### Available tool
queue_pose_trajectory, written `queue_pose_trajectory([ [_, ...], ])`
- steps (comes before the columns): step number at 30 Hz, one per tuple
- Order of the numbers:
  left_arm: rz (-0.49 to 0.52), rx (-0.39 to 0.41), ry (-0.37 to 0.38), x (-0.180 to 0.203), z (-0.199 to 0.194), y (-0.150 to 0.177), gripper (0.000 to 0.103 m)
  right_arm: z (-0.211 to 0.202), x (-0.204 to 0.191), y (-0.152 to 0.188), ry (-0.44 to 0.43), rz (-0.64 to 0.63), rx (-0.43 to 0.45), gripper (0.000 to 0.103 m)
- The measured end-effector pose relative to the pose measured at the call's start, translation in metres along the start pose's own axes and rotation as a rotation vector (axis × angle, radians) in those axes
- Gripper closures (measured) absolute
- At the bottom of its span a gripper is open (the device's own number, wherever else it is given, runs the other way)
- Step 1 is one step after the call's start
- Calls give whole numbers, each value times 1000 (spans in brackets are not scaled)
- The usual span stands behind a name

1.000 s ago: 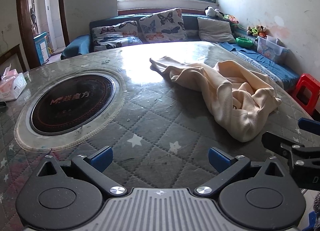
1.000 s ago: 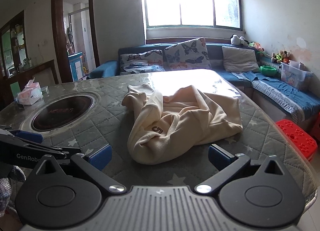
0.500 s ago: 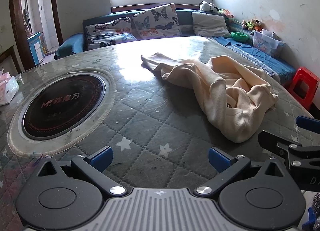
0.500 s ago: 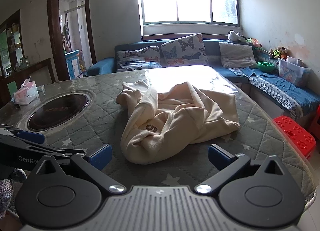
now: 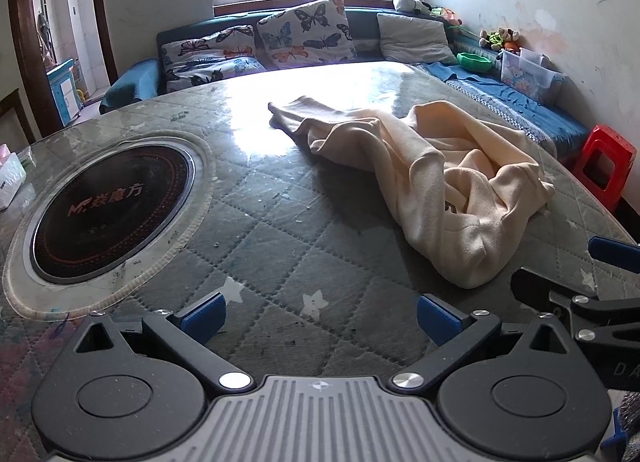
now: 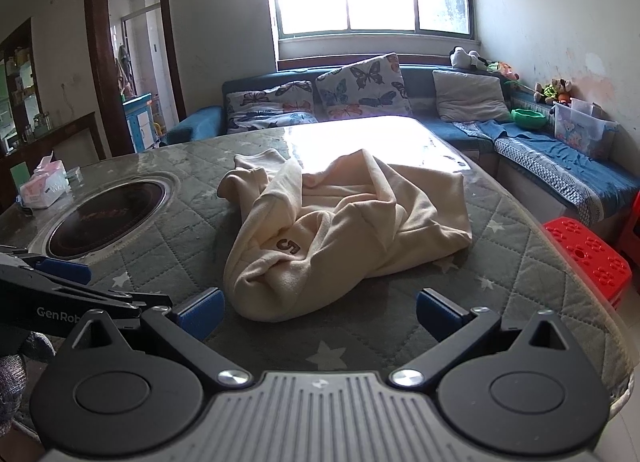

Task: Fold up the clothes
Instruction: 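Move both grippers open toward the crumpled cream sweatshirt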

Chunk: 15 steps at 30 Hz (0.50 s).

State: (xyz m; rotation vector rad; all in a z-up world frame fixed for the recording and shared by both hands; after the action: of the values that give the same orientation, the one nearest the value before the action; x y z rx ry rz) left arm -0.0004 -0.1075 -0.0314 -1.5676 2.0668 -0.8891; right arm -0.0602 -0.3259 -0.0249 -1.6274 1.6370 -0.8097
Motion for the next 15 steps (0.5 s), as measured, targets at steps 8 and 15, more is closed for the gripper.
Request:
queue_pose_trajectory([
  [8, 3, -18, 4, 1, 5, -3, 0, 5, 0, -2, -5, -1, -17, 0],
  [15, 19, -22, 7, 5, 8, -11, 0, 8, 6, -8, -2, 12, -20, 0],
])
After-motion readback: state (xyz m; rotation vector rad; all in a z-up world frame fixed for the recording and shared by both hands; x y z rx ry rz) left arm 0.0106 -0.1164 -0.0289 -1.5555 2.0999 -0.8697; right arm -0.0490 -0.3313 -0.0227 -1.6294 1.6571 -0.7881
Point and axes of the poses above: each gripper's, at about its wrist camera, not at the fingertips, and z roughly the way its jaws point, x to its right, y to its underside, the point moved 4 cm from there along z, roughly the way its jaws point, and after that the axes turned 6 degrees about y, right-handed, at the moved point
